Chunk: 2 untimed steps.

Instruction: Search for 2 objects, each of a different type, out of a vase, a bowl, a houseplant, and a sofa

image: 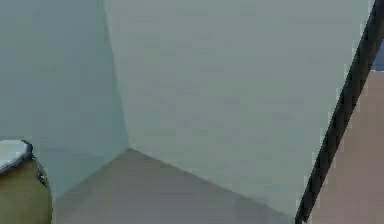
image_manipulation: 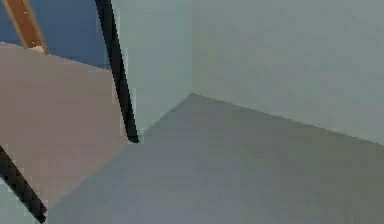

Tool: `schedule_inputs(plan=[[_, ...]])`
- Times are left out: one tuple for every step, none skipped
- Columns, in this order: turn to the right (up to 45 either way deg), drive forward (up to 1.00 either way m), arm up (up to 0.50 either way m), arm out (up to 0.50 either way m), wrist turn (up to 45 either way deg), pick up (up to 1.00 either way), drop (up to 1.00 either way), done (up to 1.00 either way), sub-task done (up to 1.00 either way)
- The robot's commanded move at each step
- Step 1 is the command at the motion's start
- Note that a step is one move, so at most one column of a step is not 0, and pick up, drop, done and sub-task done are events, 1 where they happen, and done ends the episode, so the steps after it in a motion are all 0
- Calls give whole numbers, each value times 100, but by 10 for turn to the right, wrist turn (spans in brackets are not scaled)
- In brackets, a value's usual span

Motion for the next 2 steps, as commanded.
schedule_inputs(plan=[[-450, 0, 0, 0, 0, 0, 0, 0, 0], [-450, 0, 0, 0, 0, 0, 0, 0, 0]])
